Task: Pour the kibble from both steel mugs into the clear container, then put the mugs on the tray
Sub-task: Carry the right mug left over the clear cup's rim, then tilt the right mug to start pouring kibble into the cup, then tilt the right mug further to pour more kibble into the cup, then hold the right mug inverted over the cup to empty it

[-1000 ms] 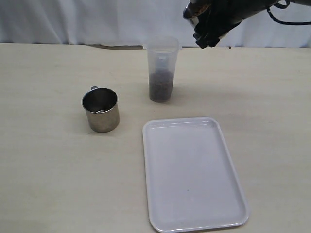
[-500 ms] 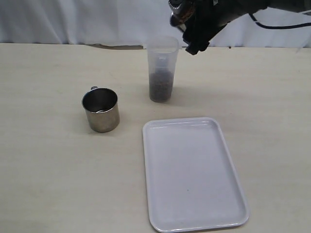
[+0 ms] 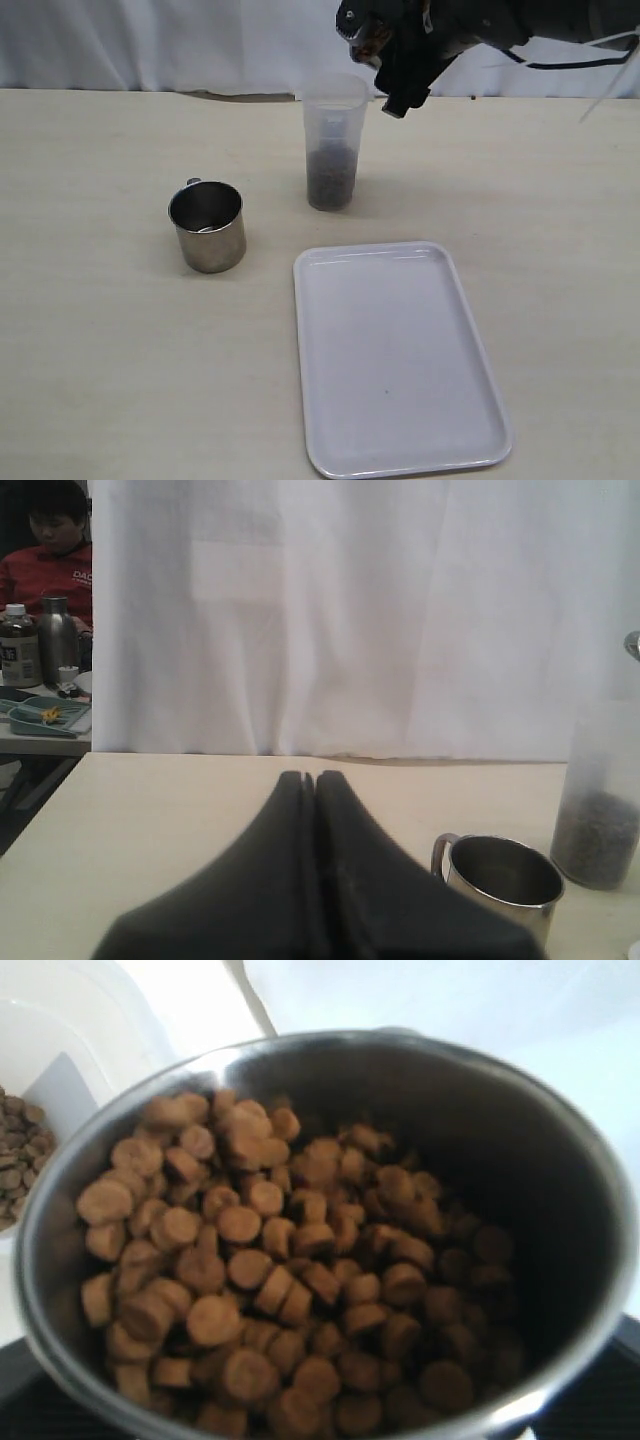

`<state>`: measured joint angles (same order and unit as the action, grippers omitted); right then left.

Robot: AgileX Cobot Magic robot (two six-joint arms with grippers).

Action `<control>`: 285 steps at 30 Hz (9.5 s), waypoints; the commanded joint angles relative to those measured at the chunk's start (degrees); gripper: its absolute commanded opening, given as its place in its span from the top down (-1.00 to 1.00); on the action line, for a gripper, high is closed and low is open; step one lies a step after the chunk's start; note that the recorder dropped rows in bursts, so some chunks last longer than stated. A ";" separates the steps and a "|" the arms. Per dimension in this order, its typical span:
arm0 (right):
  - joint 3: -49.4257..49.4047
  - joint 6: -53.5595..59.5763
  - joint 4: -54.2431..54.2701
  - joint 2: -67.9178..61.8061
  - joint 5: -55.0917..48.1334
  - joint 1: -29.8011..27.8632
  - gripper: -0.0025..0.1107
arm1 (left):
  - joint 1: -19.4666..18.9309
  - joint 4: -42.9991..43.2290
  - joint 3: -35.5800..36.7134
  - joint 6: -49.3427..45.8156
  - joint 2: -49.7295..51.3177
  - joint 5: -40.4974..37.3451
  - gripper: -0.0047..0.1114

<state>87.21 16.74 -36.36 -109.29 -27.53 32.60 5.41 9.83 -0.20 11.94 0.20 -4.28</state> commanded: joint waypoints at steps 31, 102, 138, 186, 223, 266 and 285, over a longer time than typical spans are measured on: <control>6.10 3.04 -9.50 -4.00 -2.39 2.21 0.87 | -0.15 0.01 0.20 0.42 -0.20 0.82 0.92; 6.10 10.17 -21.97 -5.07 -3.57 4.23 0.87 | -0.15 0.01 0.20 0.42 -0.20 0.82 0.92; 6.10 14.71 -25.80 -5.79 -3.80 4.23 0.87 | -0.15 0.01 0.20 0.42 -0.20 0.82 0.92; 6.10 17.15 -28.95 -4.09 -3.83 5.58 0.87 | -0.15 0.01 0.20 0.42 -0.20 0.82 0.92; 6.10 21.78 -33.49 -4.09 -5.12 6.22 0.87 | -0.15 0.01 0.20 0.42 -0.20 0.82 0.92; 6.10 26.21 -42.18 -4.09 -0.77 7.28 0.87 | -0.15 0.01 0.20 0.42 -0.20 0.82 0.92; 6.10 31.95 -44.10 -4.51 -4.22 8.83 0.87 | -0.15 0.01 0.20 0.42 -0.20 0.82 0.92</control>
<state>92.83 46.35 -79.31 -114.23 -31.21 41.37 5.41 9.83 -0.20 11.94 0.20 -4.24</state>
